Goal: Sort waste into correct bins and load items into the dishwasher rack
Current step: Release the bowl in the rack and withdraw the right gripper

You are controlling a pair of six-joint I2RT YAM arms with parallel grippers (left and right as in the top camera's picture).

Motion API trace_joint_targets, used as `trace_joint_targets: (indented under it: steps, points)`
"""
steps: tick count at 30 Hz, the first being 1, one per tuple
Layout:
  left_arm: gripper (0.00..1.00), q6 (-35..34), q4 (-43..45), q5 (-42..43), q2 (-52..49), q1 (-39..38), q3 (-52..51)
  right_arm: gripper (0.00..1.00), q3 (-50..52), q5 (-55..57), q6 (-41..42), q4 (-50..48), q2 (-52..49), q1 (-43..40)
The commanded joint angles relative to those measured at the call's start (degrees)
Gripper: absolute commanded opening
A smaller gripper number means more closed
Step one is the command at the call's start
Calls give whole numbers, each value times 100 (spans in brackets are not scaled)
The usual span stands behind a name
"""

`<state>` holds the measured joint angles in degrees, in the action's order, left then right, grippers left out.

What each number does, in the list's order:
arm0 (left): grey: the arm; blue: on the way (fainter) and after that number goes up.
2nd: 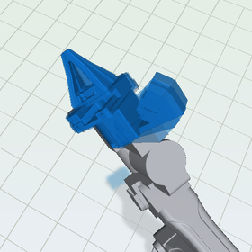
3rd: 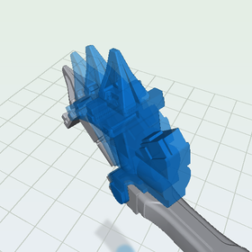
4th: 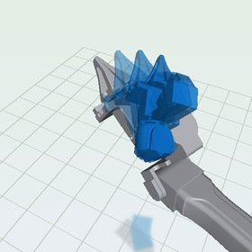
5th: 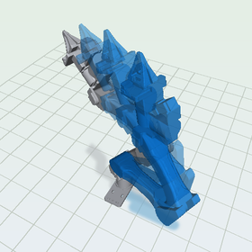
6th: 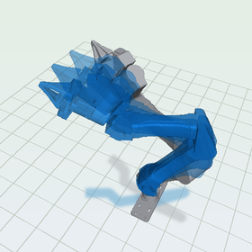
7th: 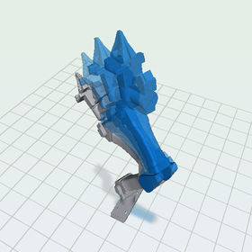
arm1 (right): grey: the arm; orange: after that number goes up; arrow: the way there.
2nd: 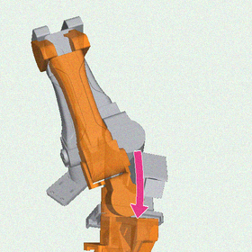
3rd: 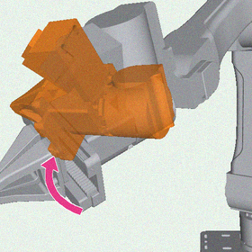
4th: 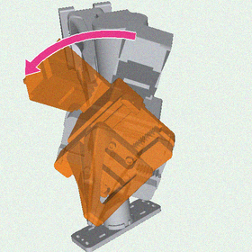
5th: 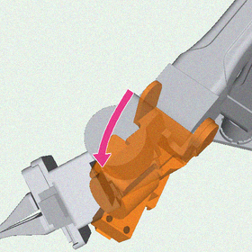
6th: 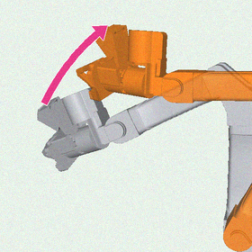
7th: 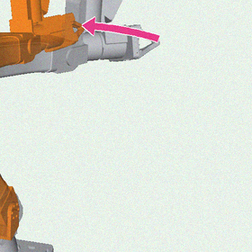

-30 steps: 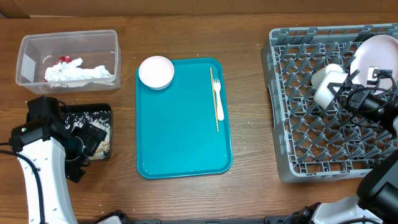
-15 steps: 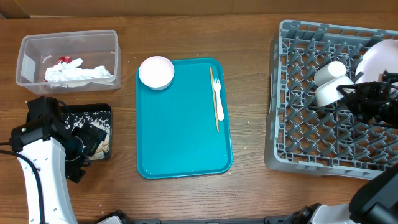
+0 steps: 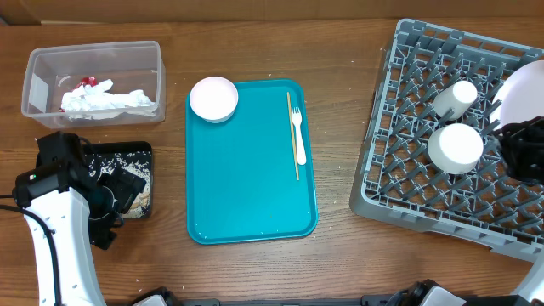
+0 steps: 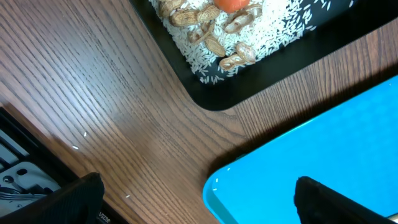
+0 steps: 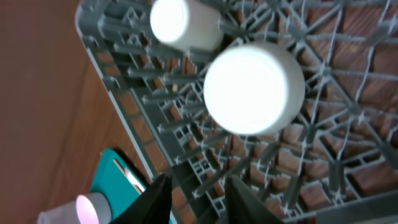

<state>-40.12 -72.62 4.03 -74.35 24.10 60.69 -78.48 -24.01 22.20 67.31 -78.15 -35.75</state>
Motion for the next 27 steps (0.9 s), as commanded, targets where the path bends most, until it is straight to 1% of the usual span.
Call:
trace_joint_targets:
  steps: [1, 3, 4, 5, 6, 7, 8, 9, 10, 11, 15, 20, 23, 25, 27]
  points:
    - [100, 72, 4, 2, -2, 4, -11, 32, -136, 149, -238, 55, 83, 660]
    - [100, 72, 4, 2, -2, 4, -11, 36, -136, 219, -313, 63, 83, 1246]
    - [100, 72, 4, 2, -2, 4, -11, 38, -136, 468, -308, 61, 83, 1808]
    - [100, 72, 4, 2, -2, 4, -11, 41, -136, 608, -306, 57, 72, 2079]
    - [100, 72, 4, 2, -2, 4, -11, 55, -136, 933, -260, 52, 28, 2603]
    - [100, 72, 4, 2, -2, 4, -11, 61, -136, 1073, -236, 50, -4, 2835]
    - [100, 72, 4, 2, -2, 4, -11, 82, -136, 1327, -219, 55, -96, 3252]
    - [100, 72, 4, 2, -2, 4, -11, 100, -136, 1506, -216, 59, -197, 3556]
    - [100, 72, 4, 2, -2, 4, -11, 100, -129, 1766, -98, 63, -398, 3980]
    - [100, 72, 4, 2, -2, 4, -11, 100, -127, 1917, 17, 74, -531, 4179]
    - [100, 72, 4, 2, -2, 4, -11, 100, -125, 2232, 391, 94, -1228, 4671]
    - [100, 72, 4, 2, -2, 4, -11, 100, -125, 2247, 619, 234, -1912, 4728]
    - [100, 72, 4, 2, -2, 4, -11, 100, -96, 2282, 612, 365, -2068, 4728]
    - [100, 72, 4, 2, -2, 4, -11, 100, 24, 2494, 614, 442, -2068, 4728]
    - [100, 72, 4, 2, -2, 4, -11, 94, 164, 2734, 616, 518, -2068, 4725]
